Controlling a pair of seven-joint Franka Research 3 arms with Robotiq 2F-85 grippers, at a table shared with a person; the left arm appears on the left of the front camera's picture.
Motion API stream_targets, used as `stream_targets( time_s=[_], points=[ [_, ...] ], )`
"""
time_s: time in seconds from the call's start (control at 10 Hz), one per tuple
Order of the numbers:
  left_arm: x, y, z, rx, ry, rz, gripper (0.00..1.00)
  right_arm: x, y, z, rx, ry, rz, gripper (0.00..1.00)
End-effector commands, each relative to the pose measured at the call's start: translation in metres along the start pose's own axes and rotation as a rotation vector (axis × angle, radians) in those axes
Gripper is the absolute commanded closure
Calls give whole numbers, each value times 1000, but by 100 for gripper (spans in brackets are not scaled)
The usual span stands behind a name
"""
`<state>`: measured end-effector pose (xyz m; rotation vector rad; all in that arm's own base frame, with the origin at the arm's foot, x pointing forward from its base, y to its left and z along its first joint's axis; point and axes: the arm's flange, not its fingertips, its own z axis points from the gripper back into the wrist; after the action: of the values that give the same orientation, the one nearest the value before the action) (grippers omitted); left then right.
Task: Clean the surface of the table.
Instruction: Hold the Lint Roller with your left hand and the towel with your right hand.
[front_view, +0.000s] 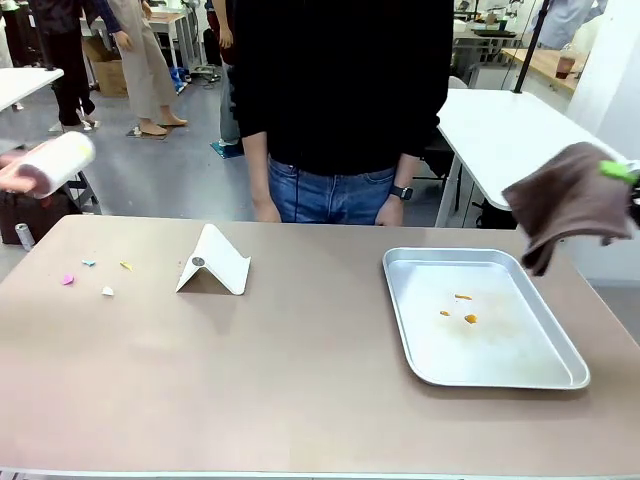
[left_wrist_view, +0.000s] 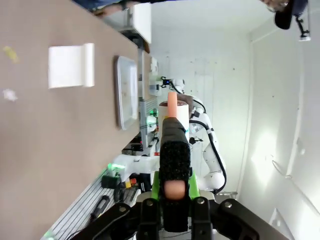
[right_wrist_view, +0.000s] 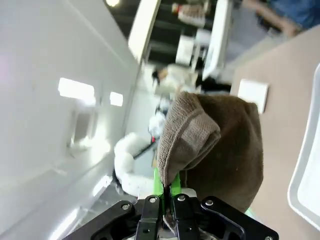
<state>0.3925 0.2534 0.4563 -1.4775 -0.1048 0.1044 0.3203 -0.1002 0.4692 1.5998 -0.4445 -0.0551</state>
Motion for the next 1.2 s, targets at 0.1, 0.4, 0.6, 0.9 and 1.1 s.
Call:
stream_targets(
  time_s=[0.1,0.4,0.6,0.9,1.1],
  points=[
    [-29,38,55,54,15,-93,100,-43,-5,34,-115,-208,-74,100],
    [-53,58,78,-24,-86,-130,100,-52,-19,55,-118,-271,-74,100],
    [-52,63,73,-38,-112,-131,100,-54,-30,57,-98,-279,-62,100],
    [-53,66,82,-4,-97,-109,100,-2,-22,88,-128,-274,-83,100],
    [-53,66,82,-4,-97,-109,100,-2,-22,88,-128,-274,-83,100]
  ],
)
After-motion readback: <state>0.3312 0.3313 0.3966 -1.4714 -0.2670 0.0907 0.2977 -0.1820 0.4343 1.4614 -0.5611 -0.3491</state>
